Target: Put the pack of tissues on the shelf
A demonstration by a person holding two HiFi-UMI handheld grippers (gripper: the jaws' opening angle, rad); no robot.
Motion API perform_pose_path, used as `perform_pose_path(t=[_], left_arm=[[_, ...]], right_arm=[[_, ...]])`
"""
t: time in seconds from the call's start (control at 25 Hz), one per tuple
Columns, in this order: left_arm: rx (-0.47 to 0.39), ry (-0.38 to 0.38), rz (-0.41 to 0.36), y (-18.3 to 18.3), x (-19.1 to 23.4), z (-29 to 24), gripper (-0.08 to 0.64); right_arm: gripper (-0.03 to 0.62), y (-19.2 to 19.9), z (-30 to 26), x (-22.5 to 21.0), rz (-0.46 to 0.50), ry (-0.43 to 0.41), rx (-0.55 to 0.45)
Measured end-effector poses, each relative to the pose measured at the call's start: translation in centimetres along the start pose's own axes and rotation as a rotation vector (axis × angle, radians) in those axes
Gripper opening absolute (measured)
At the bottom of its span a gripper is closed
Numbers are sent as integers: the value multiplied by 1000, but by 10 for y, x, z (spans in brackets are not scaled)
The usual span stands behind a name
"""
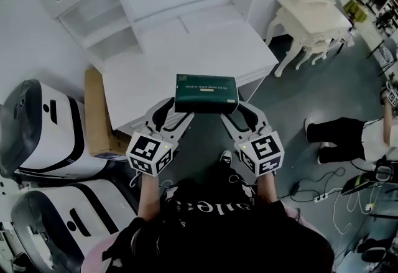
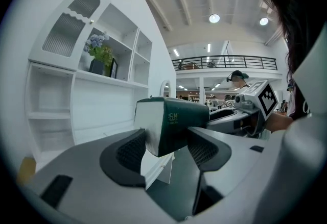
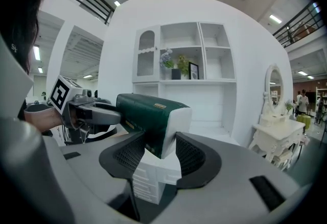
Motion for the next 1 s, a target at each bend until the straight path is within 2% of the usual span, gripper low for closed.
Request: perform_pose_path(t=[0.24,0.52,1.0], left_arm=[[-11,-14,-2,-13,-19,-84,267],[1,-41,11,-14,-42,-153,266],[47,-107,4,-7,-45,-182,265]], right_arm=[[215,-5,1,-89,16,-3,1],[215,2,7,-162,5,-24,0],[215,17,-5,-195,-29,-81,-5]])
Point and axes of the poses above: the fingertips, and each gripper's own axes: z backward along the fingers, x to its left, y out of its underside, the point moved 2 cm from there along z, backward along the fingers, and after that the axes turned 4 degrees about -x, right-handed, at the moved point
